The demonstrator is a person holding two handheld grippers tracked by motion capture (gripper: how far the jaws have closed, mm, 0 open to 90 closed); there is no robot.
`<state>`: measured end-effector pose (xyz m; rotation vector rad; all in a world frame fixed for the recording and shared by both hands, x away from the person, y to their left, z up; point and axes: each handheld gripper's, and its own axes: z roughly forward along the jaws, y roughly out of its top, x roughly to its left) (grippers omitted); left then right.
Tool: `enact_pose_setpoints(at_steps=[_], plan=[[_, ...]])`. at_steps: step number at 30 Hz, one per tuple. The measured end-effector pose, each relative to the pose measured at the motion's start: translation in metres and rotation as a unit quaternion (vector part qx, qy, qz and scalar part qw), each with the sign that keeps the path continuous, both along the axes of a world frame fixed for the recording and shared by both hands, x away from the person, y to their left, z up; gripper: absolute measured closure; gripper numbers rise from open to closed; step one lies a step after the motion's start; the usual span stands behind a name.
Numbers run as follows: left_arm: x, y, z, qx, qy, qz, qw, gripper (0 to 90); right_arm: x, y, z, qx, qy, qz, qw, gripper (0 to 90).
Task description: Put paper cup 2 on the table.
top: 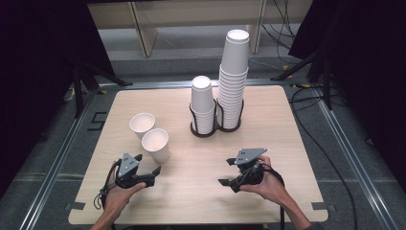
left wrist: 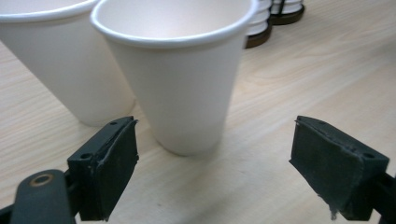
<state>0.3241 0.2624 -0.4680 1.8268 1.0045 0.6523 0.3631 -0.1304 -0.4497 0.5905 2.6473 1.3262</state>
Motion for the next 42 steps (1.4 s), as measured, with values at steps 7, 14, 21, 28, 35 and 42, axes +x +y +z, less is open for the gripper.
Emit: enact_pose_setpoints(at_steps=[7,14,21,28,35,42], plan=[[-0.016,-0.009,0.004,-0.005,-0.005,-0.027,0.9996,14.3,0.000,-0.007,-0.002,0.008,0.014,-0.027,0.9995,19.4],[-0.029,-0.017,0.005,-0.003,-0.009,-0.050,0.9987,14.3,-0.003,-0.014,-0.005,0.012,0.019,-0.041,0.9989,19.3],[-0.034,-0.019,0.003,-0.017,-0.019,-0.071,0.9972,14.4,-0.009,-0.022,-0.007,0.014,0.021,-0.057,0.9981,19.0],[-0.042,-0.022,0.006,-0.019,-0.021,-0.088,0.9957,14.4,-0.020,-0.030,-0.009,0.027,0.021,-0.069,0.9971,18.6],[-0.043,-0.025,0.004,-0.011,-0.021,-0.106,0.9940,14.4,-0.034,-0.038,-0.010,0.040,0.026,-0.081,0.9956,16.7],[-0.043,-0.026,0.003,-0.014,-0.016,-0.109,0.9939,14.4,-0.048,-0.044,-0.011,0.043,0.026,-0.089,0.9947,15.7]])
